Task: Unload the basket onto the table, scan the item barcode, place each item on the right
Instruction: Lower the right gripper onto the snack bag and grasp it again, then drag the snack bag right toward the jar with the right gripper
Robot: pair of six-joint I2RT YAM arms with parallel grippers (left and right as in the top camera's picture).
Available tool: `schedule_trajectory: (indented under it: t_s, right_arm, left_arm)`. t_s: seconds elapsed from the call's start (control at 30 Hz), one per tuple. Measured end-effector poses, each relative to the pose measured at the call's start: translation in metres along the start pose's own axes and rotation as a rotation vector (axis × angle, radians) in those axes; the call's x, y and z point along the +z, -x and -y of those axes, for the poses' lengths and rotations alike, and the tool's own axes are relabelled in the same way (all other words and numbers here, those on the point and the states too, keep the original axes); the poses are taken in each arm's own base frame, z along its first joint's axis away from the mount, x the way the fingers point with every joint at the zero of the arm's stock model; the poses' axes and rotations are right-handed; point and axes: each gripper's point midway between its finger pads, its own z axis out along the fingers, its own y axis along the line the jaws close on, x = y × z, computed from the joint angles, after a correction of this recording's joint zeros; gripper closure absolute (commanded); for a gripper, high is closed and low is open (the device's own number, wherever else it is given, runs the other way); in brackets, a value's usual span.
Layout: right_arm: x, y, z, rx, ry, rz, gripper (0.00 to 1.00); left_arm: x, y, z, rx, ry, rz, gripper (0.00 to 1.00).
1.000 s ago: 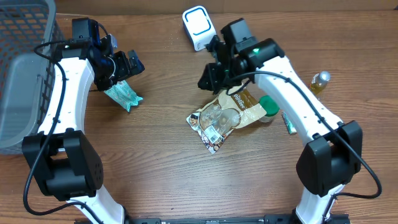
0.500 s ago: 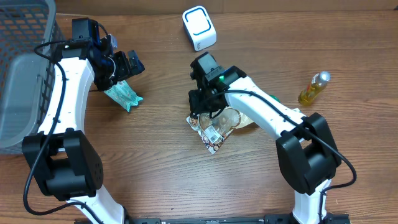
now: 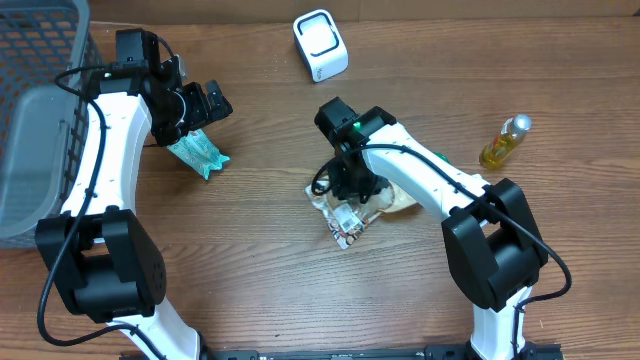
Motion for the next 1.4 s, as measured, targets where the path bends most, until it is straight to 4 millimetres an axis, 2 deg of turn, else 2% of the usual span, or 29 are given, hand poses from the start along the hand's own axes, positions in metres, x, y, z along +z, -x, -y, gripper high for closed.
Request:
schedule_trajectory:
  t_s: [0.17,0.3,0.43,0.63,0.83,0.87,0.97,1.2,1.4]
  right_arm:
    - [-0.001,-0.008,0.022,0.002,-0.108,-0.022,0.64]
    - [-0.001,-0.007,0.024,0.009,-0.106,-0.023,0.63]
    - [0.000,0.002,0.009,0.017,-0.021,0.003,0.63]
    - [-0.003,0.026,-0.020,0.017,0.124,0.087,0.63]
    - [-0.009,0.047,-0.037,0.012,0.207,0.169,0.64]
    - [-0.010,0.052,-0.039,0.011,0.218,0.188,0.69]
    - [-0.010,0.058,-0.043,0.009,0.237,0.217,0.73]
    - [0.010,0.050,-0.041,0.013,0.228,0.178,0.74]
    - [0.035,0.025,-0.031,0.039,0.182,0.070,0.73]
  left_arm:
    - [0.000,0.000,0.000,0.000,0.000,0.000,0.00]
    - [0.000,0.000,0.000,0.000,0.000,0.000,0.01]
    - [0.000,0.000,0.000,0.000,0.000,0.000,0.00]
    - [0.000,0.000,0.000,0.000,0.000,0.000,0.01]
    - [0.000,0.000,0.000,0.000,0.000,0.000,0.01]
    - [0.000,0.000,0.000,0.000,0.000,0.000,0.00]
    - [0.000,0.000,0.000,0.000,0.000,0.000,0.01]
    - [0.000,0.000,0.000,0.000,0.000,0.000,0.00]
    - [0.000,0.000,0.000,0.000,0.000,0.000,0.00]
